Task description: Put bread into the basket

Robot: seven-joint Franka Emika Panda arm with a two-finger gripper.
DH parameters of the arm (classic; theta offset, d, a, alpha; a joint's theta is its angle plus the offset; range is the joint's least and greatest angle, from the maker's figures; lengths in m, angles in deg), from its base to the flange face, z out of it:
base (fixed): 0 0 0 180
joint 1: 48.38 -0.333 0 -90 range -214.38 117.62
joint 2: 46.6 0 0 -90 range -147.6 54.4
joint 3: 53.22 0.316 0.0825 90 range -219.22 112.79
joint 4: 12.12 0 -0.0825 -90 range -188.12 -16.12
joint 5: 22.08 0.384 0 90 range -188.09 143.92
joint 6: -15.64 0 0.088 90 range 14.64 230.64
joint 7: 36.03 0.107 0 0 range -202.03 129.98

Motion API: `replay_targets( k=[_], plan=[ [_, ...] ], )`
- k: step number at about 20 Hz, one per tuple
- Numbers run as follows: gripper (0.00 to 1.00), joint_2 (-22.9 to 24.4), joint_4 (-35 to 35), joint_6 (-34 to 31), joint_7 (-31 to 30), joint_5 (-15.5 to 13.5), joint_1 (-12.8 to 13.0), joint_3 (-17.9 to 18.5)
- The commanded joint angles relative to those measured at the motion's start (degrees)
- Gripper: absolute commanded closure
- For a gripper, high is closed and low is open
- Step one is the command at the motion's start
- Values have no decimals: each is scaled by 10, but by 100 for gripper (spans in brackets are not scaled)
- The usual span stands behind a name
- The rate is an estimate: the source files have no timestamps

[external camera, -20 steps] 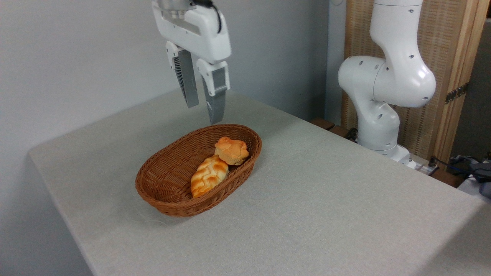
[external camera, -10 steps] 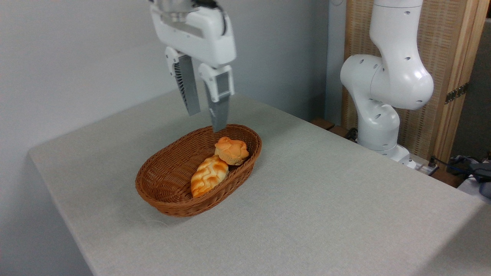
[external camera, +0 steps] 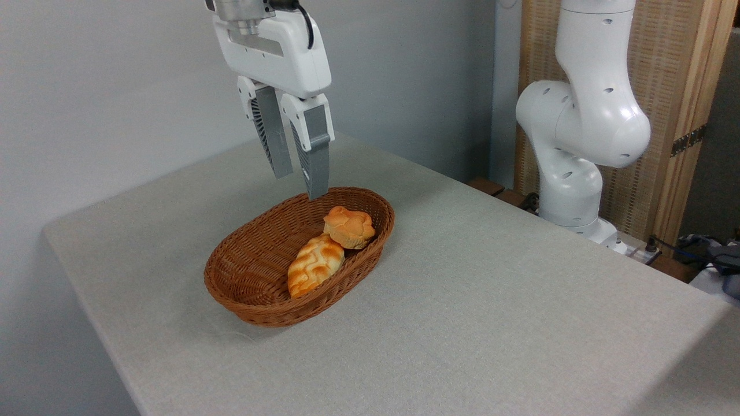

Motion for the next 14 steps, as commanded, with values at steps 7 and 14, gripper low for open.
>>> replay_targets(
  k=[7, 14],
  plan=[
    [0, -22, 43, -21, 5, -45, 16, 34],
    [0, -17, 32, -23, 4, -48, 14, 33]
  ],
)
